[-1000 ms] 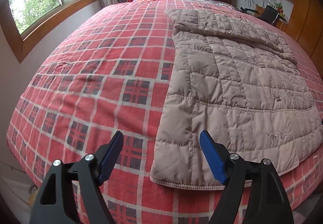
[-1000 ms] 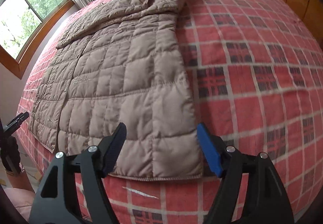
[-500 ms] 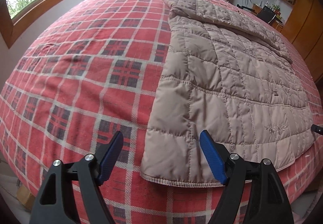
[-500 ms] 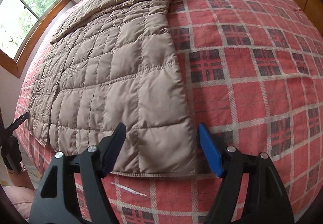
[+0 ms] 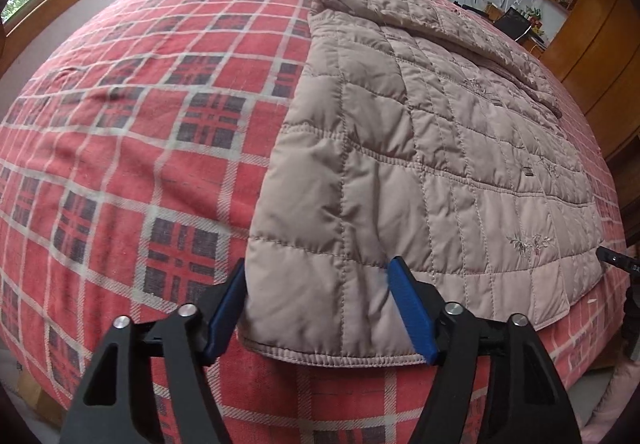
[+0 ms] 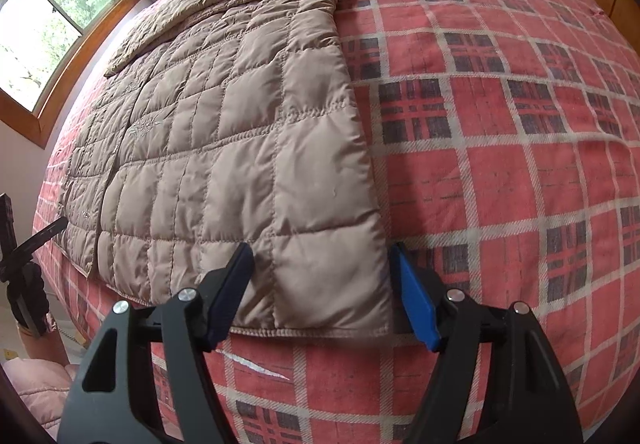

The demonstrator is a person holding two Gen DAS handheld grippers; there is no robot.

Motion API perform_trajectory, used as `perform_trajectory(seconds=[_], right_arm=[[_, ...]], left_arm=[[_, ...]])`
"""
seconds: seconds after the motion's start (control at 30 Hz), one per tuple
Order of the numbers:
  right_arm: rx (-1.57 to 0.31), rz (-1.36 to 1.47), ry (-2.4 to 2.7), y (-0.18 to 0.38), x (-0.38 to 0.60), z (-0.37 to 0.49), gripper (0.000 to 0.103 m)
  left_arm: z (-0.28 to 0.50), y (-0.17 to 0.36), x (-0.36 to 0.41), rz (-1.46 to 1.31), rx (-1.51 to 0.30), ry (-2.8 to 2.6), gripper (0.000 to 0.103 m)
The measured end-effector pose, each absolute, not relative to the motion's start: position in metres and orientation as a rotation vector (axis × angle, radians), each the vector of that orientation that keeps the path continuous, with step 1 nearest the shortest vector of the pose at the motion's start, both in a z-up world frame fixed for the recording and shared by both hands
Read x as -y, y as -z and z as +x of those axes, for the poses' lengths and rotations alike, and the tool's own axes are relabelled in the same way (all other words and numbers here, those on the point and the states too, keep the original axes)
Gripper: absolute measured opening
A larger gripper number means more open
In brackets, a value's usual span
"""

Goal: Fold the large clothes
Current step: 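Move both tools to the jacket hem and grasp it, then lift the hem with both tools and fold it toward the collar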

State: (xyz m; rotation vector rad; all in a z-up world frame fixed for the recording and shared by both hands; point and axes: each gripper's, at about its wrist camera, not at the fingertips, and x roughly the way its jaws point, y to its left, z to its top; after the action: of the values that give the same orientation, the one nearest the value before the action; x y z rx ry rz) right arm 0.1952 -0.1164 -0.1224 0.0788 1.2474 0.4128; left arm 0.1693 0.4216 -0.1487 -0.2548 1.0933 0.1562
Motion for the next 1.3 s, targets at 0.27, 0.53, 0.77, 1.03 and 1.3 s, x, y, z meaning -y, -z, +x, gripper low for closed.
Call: perform_trajectory(seconds=[0.27, 0.53, 0.77, 1.03, 1.3], right_arm=[[-1.246, 0.078, -0.476, 0.121, 0.116, 0.193, 0.017], [-1.215, 0.080, -0.506, 0.110, 0.114, 0.193, 0.009], [-1.143, 0.115, -0.564, 0.074, 0.113, 0.199, 0.008], [-1.043, 0.094, -0.591, 0.010, 0.103, 0.258, 0.008], [-1.072, 0.145, -0.560, -0.017, 0.089, 0.362, 0.008]], left_arm=[[0.171, 0.147, -0.415, -0.199, -1.096, -0.165, 0.037], [0.169, 0.133, -0.407, -0.191, -1.054, -0.152, 0.013], [0.177, 0.099, -0.408, -0.224, -0.977, -0.086, 0.011], [0.234, 0.037, -0.409, -0.164, -0.861, -0.063, 0.011], [0.335, 0.010, -0.434, -0.198, -0.819, -0.116, 0.011]])
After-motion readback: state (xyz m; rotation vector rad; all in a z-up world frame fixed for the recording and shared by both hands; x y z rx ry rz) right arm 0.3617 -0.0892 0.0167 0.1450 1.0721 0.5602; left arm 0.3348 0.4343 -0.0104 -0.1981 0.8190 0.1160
